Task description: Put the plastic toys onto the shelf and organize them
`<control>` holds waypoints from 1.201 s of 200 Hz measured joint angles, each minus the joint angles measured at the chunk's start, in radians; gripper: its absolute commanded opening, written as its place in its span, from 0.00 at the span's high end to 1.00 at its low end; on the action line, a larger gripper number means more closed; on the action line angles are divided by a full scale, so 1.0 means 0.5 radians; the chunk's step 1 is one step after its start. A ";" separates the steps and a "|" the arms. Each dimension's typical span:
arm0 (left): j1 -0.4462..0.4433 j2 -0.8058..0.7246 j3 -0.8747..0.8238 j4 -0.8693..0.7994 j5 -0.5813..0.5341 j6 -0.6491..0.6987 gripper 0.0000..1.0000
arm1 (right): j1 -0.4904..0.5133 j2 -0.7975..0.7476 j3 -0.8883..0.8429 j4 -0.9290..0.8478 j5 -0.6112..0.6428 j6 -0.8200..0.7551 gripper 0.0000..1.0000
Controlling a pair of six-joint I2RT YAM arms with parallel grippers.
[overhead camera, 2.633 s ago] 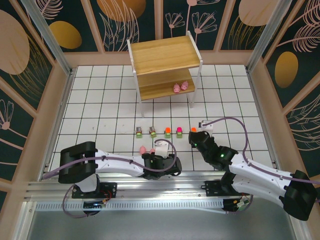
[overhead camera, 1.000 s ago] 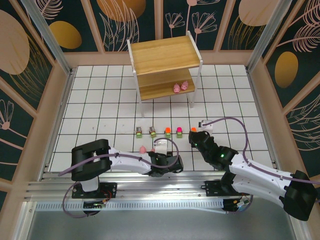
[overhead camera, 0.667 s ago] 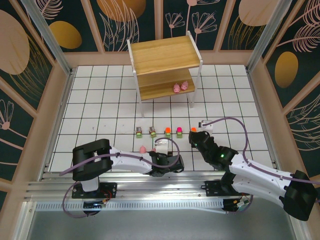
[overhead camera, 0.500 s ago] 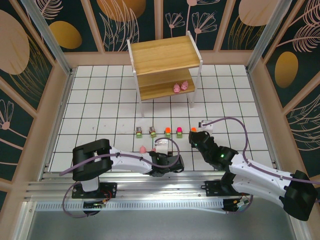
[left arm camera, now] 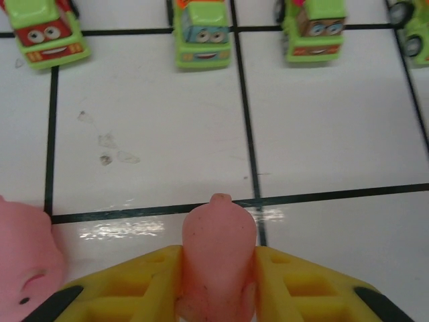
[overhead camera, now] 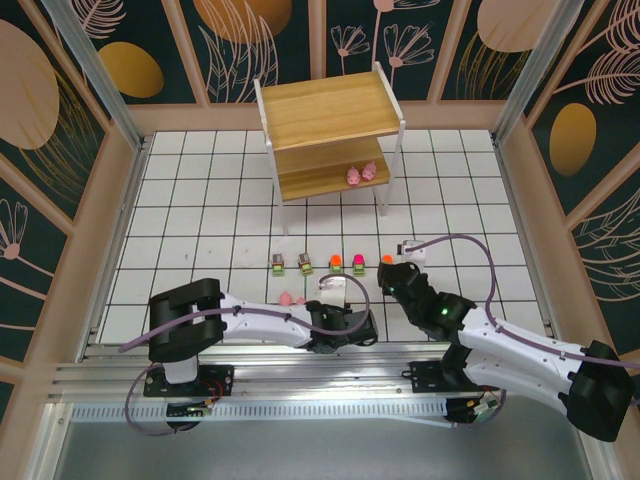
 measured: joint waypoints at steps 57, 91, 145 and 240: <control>0.021 -0.016 0.131 -0.123 -0.077 0.111 0.70 | 0.000 -0.011 -0.002 0.000 0.001 0.001 0.57; 0.132 -0.112 0.143 -0.125 -0.095 0.229 0.71 | -0.001 -0.049 -0.021 0.000 0.001 0.001 0.57; 0.372 -0.239 0.278 -0.154 -0.122 0.517 0.72 | -0.004 -0.053 -0.022 0.000 0.001 0.001 0.57; 0.762 -0.197 0.753 -0.105 -0.063 1.003 0.73 | -0.005 -0.053 -0.022 0.000 0.001 0.001 0.57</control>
